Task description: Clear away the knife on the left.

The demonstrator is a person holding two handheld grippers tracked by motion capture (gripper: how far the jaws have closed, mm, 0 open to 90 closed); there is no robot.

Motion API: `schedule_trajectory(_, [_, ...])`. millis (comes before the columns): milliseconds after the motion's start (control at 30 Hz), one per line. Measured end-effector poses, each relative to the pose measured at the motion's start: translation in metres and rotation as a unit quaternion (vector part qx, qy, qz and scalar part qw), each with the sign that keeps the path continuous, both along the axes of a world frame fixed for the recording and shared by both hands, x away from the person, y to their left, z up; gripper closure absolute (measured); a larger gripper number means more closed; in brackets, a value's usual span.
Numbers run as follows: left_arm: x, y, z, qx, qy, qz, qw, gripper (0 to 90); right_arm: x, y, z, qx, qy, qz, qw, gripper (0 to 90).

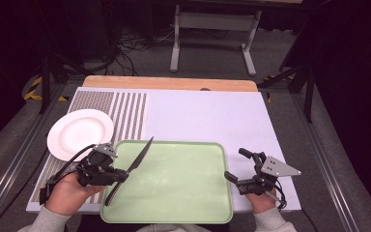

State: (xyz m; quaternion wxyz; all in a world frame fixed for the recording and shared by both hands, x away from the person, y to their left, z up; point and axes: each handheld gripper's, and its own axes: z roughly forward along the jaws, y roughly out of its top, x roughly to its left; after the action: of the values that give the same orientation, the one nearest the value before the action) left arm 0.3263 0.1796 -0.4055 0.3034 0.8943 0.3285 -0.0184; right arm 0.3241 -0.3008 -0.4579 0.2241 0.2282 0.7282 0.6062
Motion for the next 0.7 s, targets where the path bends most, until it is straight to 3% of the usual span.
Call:
schedule_trajectory(367, [0.003, -0.014, -0.012, 0.034, 0.025, 0.011, 0.9991, 80.0, 0.0, 0.0, 0.0, 0.001, 0.0, 0.001, 1.0, 3.1])
schedule_trajectory(700, [0.005, -0.024, -0.023, 0.053, 0.045, 0.023, 0.9973, 80.0, 0.0, 0.0, 0.0, 0.001, 0.0, 0.0, 1.0, 3.1])
